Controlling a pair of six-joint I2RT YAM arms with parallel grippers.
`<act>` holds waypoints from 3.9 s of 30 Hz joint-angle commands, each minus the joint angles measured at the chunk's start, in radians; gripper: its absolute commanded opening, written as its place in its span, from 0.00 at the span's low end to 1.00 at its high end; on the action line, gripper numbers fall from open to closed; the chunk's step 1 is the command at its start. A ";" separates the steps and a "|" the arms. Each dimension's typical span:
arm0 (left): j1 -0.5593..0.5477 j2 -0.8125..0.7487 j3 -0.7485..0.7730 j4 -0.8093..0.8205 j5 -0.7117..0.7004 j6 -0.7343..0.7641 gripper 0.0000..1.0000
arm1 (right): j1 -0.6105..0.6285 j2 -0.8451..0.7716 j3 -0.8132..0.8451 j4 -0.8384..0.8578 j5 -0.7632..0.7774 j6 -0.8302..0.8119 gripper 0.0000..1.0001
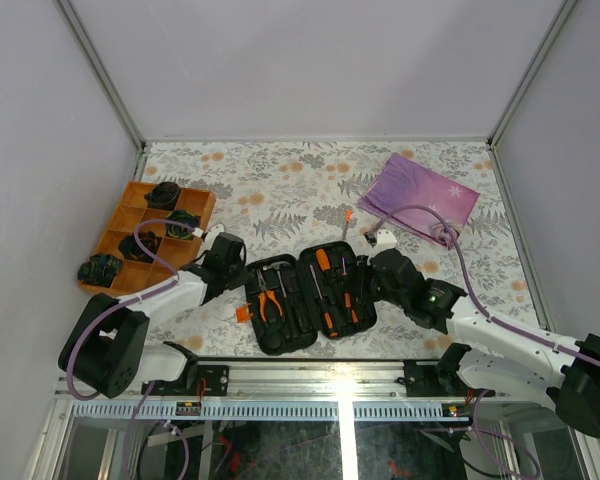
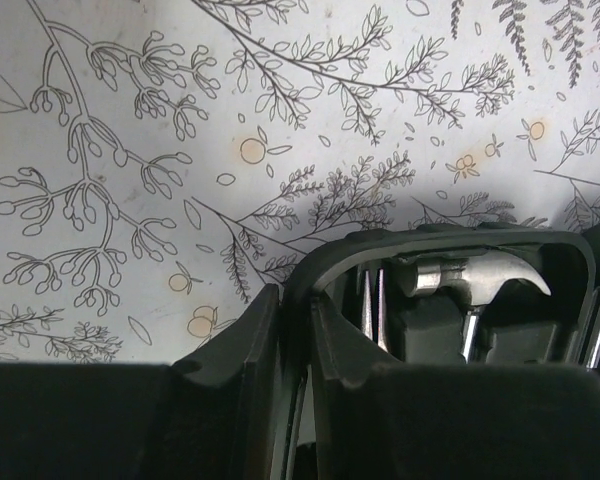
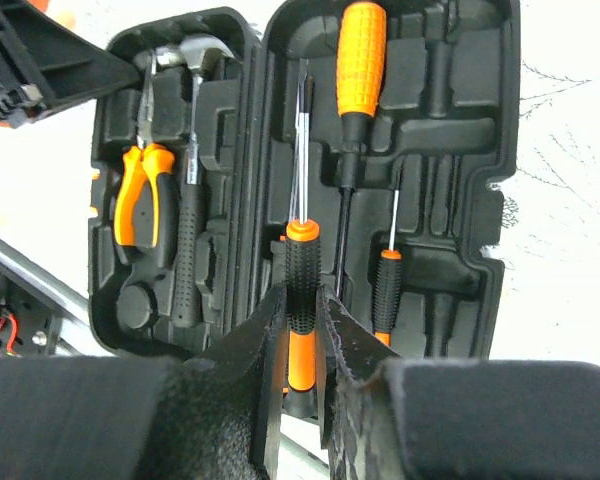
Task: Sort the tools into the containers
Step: Adjust the storage box at the center of the board, then place the screwdriver in the storage box.
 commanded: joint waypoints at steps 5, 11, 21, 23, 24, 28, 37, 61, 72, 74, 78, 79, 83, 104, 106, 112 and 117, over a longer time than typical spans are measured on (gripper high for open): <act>0.007 -0.032 -0.024 -0.010 0.052 0.011 0.22 | -0.015 0.129 0.129 -0.091 -0.029 -0.073 0.00; 0.006 -0.072 -0.013 -0.028 0.071 0.029 0.38 | -0.030 0.206 0.185 -0.165 0.031 -0.122 0.00; 0.007 -0.193 0.035 -0.110 0.065 0.056 0.48 | -0.046 0.230 0.195 -0.271 0.105 -0.158 0.00; 0.007 -0.211 0.046 -0.123 0.072 0.055 0.48 | -0.046 0.233 0.190 -0.277 0.107 -0.156 0.00; 0.007 -0.221 0.050 -0.131 0.072 0.055 0.48 | -0.046 0.235 0.187 -0.279 0.111 -0.156 0.00; 0.007 -0.260 0.077 -0.159 0.083 0.061 0.49 | -0.045 0.242 0.176 -0.285 0.123 -0.170 0.00; 0.007 -0.335 0.131 -0.231 0.087 0.088 0.51 | -0.045 0.285 0.162 -0.272 0.082 -0.170 0.00; 0.007 -0.341 0.127 -0.249 0.067 0.084 0.51 | -0.046 0.392 0.185 -0.349 0.091 -0.099 0.27; 0.007 -0.357 0.122 -0.270 0.033 0.080 0.52 | -0.045 0.312 0.250 -0.362 0.110 -0.150 0.40; 0.007 -0.357 0.119 -0.270 0.028 0.080 0.52 | -0.045 0.306 0.251 -0.351 0.109 -0.157 0.34; 0.007 -0.350 0.120 -0.270 0.033 0.079 0.52 | -0.045 0.330 0.264 -0.344 0.109 -0.169 0.22; 0.007 -0.350 0.120 -0.270 0.036 0.078 0.52 | -0.046 0.338 0.269 -0.344 0.110 -0.171 0.20; 0.007 -0.349 0.120 -0.270 0.037 0.081 0.52 | -0.046 0.373 0.284 -0.338 0.118 -0.186 0.18; 0.007 -0.333 0.120 -0.265 0.051 0.086 0.51 | -0.075 0.477 0.302 -0.326 0.118 -0.220 0.17; 0.007 -0.331 0.118 -0.264 0.053 0.088 0.51 | -0.080 0.484 0.300 -0.319 0.112 -0.224 0.17; 0.007 -0.324 0.119 -0.264 0.056 0.089 0.51 | -0.092 0.512 0.294 -0.299 0.093 -0.231 0.16; 0.007 -0.315 0.119 -0.263 0.060 0.092 0.51 | -0.093 0.529 0.290 -0.303 0.081 -0.231 0.15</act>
